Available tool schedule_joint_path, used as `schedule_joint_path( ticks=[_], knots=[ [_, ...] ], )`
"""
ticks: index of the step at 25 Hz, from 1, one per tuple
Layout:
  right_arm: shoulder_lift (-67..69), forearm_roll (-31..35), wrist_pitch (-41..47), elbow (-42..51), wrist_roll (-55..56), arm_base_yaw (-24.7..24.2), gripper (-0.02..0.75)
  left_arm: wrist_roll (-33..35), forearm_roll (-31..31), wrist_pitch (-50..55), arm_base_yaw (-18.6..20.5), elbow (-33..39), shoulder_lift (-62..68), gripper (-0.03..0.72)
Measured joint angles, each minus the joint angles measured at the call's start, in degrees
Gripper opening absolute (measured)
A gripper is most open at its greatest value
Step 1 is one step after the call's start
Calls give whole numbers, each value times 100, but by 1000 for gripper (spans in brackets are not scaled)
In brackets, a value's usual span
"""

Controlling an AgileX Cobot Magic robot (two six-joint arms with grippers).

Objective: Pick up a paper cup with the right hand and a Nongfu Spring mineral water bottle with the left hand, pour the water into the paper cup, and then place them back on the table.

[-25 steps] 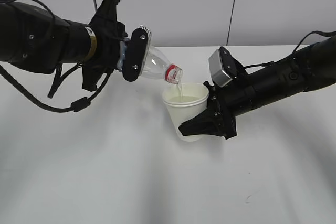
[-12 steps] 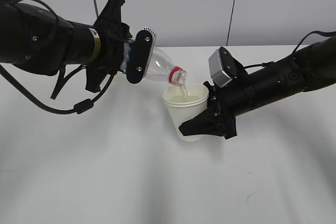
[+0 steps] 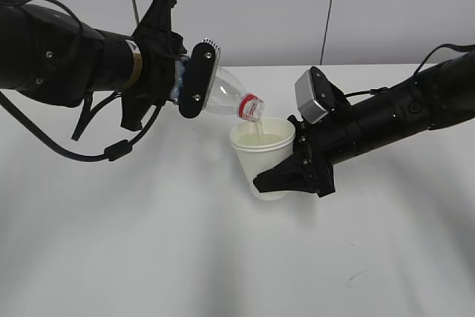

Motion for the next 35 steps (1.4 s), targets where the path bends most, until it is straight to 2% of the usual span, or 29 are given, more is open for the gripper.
schedule_joint_path(
  ticks=[10,17,25,30,35],
  knots=[
    [0,0,0,0,-11,0,479,-89,0,5,0,0,0,331],
    [0,325,31,0,-469,0,479,-1306,-40,-2,0,0,0,331],
    [0,943,481,0,-735,0,477,-2728,-634,-172,35,0,0,331],
    [0,1664,634,0,-1231,0,477,-3698,-723,-866,240,0,0,331],
    [0,2503,849,0,-1756,0,477,-4608,-815,-1555,638,0,0,331]
  ],
)
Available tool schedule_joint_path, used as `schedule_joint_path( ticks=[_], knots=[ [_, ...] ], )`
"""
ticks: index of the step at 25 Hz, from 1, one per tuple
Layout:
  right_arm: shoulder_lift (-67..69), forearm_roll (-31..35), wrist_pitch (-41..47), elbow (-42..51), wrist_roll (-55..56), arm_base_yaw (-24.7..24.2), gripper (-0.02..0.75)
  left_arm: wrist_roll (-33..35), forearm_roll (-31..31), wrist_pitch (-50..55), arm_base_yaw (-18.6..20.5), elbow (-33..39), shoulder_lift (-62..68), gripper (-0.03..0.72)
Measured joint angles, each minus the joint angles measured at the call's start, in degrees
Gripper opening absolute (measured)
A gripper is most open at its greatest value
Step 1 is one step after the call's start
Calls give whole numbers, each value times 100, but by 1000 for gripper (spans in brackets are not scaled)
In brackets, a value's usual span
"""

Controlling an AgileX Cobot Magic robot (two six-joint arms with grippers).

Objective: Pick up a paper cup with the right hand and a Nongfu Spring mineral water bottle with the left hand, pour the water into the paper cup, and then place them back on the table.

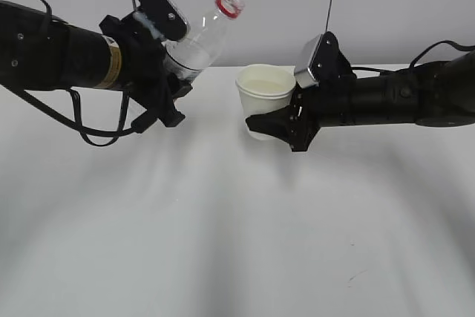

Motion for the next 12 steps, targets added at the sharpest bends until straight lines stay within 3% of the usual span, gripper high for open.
schedule_joint_path(
  ticks=[6,9,12],
  knots=[
    [0,920,99,0,-458,0,477,-126,-891,-1210,617,-6,131,331],
    [0,1286,198,0,-539,0,477,-90,-1047,-1674,854,-6,299,331],
    [0,1653,309,0,-700,0,477,235,-1435,-2052,1021,-11,509,331]
  ],
)
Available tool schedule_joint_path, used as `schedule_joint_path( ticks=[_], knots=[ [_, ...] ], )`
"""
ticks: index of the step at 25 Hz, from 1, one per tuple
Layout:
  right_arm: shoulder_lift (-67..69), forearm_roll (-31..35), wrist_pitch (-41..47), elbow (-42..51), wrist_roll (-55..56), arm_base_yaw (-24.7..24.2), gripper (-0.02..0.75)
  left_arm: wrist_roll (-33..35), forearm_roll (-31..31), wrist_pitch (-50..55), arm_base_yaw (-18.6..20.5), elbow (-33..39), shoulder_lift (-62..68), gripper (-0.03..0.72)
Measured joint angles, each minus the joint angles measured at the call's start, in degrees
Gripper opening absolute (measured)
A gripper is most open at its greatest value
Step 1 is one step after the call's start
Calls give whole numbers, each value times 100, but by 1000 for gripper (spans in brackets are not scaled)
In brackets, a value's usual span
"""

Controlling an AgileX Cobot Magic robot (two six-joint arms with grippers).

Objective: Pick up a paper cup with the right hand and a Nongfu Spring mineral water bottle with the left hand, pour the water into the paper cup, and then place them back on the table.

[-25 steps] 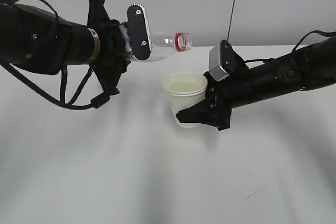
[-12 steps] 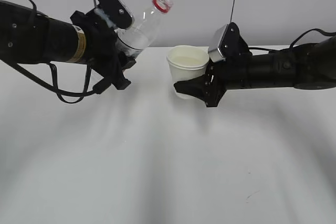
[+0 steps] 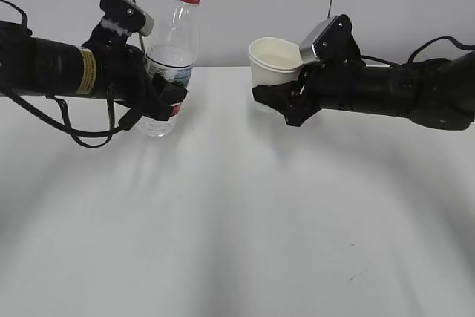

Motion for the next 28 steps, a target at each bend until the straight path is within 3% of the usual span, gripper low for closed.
schedule_joint_path(
  ticks=[5,10,18,28],
  knots=[
    [0,391,76,0,-103,-11,477,1068,-1119,-836,188,0,384,331],
    [92,764,76,0,-233,-124,477,1727,-1753,-1337,206,0,653,331],
    [578,1194,-202,0,-756,-274,477,1962,-2295,-2366,328,0,1039,331],
    [1119,1761,-532,0,-1608,-274,477,1957,-2332,-2811,331,-12,1382,331]
  ],
)
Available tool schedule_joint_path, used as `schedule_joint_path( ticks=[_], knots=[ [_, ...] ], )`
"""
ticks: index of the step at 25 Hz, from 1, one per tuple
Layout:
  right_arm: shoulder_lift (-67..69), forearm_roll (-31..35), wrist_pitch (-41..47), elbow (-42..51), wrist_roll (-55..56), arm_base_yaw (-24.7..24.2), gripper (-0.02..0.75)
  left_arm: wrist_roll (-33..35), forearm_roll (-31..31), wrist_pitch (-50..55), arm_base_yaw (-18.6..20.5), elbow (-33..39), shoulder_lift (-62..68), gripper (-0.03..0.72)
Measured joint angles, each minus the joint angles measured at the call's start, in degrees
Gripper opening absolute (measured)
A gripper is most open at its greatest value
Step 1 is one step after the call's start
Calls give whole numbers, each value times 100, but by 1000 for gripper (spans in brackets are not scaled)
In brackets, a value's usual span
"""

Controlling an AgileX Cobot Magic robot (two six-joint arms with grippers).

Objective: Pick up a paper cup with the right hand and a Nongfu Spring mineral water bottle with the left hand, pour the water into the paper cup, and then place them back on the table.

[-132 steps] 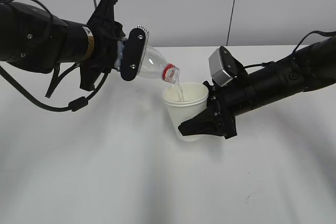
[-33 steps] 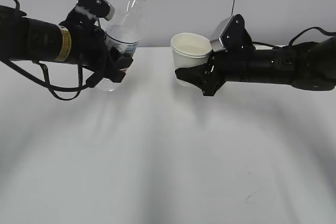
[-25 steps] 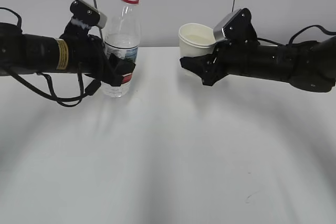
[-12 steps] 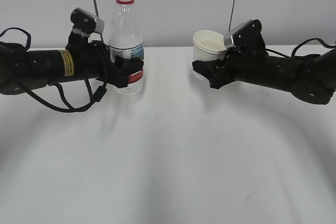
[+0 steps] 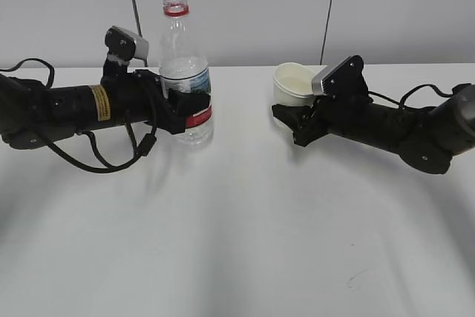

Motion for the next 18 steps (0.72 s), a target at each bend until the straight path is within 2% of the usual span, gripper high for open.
schedule_joint_path(
  ticks=[7,18],
  knots=[
    [259,203,-206,0,-77,0,477,0,217,-401,0,-32,350,331],
    [592,368,-464,0,-100,0,477,66,313,-417,0,-37,404,331]
  ],
)
